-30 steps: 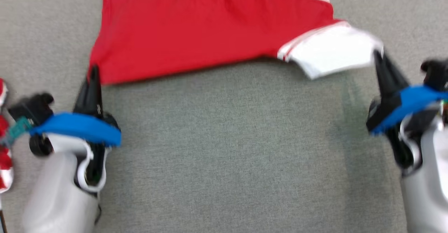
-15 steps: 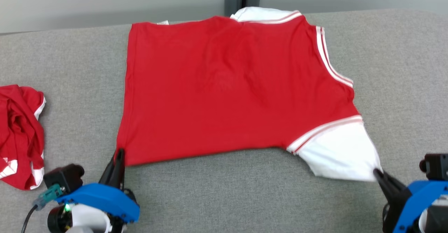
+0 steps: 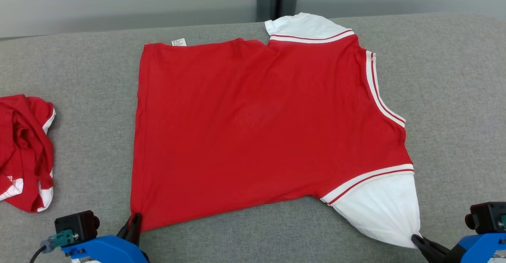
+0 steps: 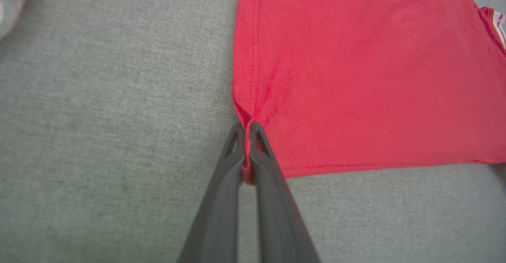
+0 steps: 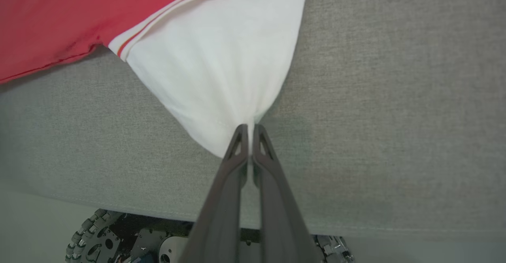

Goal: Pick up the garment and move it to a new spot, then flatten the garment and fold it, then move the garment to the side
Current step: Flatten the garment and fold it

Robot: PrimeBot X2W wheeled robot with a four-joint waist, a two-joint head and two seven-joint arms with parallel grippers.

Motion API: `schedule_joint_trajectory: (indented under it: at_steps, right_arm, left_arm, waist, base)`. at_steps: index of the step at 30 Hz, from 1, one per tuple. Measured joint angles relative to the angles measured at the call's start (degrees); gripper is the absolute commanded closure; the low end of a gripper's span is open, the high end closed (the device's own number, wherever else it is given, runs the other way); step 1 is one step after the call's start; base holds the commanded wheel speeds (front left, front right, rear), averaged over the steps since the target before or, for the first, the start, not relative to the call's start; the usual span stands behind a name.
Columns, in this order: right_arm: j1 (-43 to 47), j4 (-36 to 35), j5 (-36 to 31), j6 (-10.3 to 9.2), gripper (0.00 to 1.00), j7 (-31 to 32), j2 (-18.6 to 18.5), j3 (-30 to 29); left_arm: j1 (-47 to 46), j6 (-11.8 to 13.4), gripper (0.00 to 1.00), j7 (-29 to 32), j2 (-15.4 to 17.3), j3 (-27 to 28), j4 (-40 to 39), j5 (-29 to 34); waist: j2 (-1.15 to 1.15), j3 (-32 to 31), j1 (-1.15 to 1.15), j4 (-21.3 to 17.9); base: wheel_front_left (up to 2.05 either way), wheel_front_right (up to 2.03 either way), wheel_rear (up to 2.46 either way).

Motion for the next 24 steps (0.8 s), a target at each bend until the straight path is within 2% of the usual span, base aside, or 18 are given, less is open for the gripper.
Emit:
schedule_joint_trajectory:
  at_steps: [2, 6, 14, 20, 24]
  right_arm:
    - [0.45, -0.79, 0.21, 0.0, 1.0, 0.66, 0.01, -0.16]
    - [-0.37, -1.98, -1.05, 0.0, 1.0, -0.84, -0.02, -1.0]
    - [-14.51, -3.92, -7.26, 0.0, 1.0, -3.94, -0.19, 1.68]
    - [-26.61, 2.8, -7.84, 0.0, 1.0, -3.89, -3.18, 3.61]
    - [-32.71, 8.32, -7.33, 0.0, 1.0, -4.91, -6.5, 4.53]
  left_arm:
    - [1.07, 1.2, 1.0, 1.76, 0.27, -0.1, -1.48, -0.12]
    - [1.4, 1.23, 1.0, 1.57, 0.2, 0.21, -4.35, -0.69]
    - [-4.98, -1.79, 1.0, 3.01, -0.18, 0.01, -4.95, -2.81]
    - [-10.45, -2.26, 1.0, 5.32, -1.87, 0.04, -2.75, -5.21]
    - [-13.48, -1.93, 1.0, 5.61, -3.79, 0.24, -0.11, -6.28]
  waist:
    - [0.0, 0.07, 0.0, 0.1]
    - [0.0, 0.51, 0.0, 0.36]
    - [0.0, 2.25, 0.0, 0.46]
    - [0.0, 3.84, 0.0, 1.48]
    - [0.0, 5.07, 0.0, 2.75]
  base:
    - [0.0, 0.0, 0.0]
    - [0.0, 0.0, 0.0]
    - [0.0, 0.0, 0.0]
    - [0.0, 0.0, 0.0]
    - [0.0, 0.0, 0.0]
